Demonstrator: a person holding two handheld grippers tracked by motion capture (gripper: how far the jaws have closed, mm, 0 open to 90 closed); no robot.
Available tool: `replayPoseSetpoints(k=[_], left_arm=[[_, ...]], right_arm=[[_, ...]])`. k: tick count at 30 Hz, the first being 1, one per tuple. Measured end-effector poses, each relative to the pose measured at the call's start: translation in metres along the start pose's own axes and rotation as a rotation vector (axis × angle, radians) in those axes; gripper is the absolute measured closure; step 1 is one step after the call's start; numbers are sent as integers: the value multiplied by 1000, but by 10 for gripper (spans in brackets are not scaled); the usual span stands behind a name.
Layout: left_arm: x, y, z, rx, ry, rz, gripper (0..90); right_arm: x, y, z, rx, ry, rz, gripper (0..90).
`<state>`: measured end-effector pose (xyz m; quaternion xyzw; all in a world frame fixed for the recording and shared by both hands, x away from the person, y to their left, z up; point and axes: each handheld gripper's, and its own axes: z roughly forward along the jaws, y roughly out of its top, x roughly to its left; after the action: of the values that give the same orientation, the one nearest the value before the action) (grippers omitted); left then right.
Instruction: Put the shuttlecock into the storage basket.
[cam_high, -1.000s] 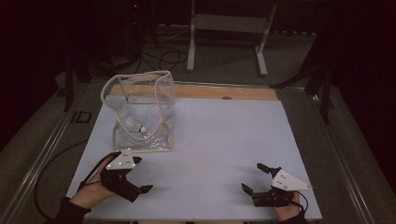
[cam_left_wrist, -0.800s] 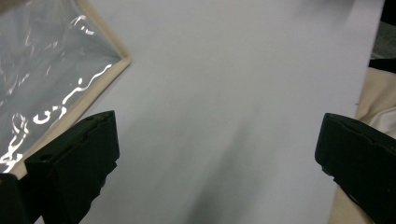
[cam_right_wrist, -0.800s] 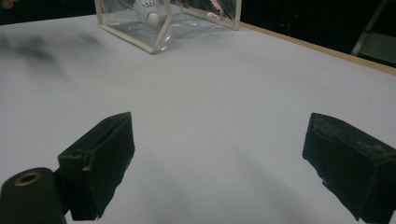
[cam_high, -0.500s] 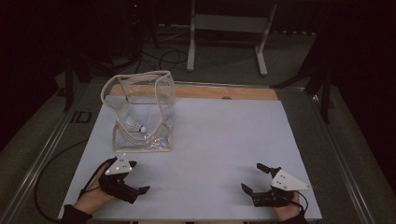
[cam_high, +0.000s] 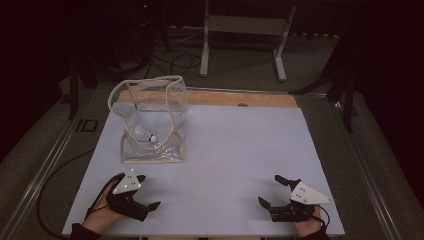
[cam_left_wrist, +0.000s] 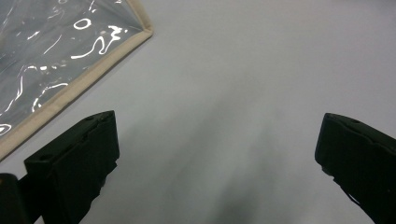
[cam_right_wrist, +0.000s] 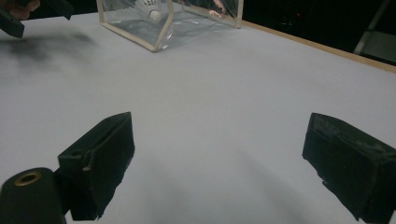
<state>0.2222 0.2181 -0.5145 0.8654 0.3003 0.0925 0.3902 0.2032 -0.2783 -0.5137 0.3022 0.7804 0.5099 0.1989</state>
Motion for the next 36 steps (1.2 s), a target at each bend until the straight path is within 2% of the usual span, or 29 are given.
replayPoseSetpoints(k=[5,9,19,21,29,34,36], left_arm=[[0,-5,2,5,-1,-13,8],[1,-7,0,-15,8,-24,8],[3,-12,-2,-50,51,-77,11],[2,-13,-3,-66,68,-80,11],[-2,-16,-3,-72,64,-92,11],[-2,-15,-6,-105,90,-96,11],[-2,-15,-5,-105,100,-101,11]], right_arm=[[0,0,0,3,-1,-1,89],[0,0,0,3,-1,-2,89],[-1,-1,0,6,-1,-3,89],[-1,-1,0,5,0,-4,89],[-1,-1,0,6,-4,-2,89],[-1,-2,1,14,-2,0,89],[-1,-2,2,14,0,-1,89]])
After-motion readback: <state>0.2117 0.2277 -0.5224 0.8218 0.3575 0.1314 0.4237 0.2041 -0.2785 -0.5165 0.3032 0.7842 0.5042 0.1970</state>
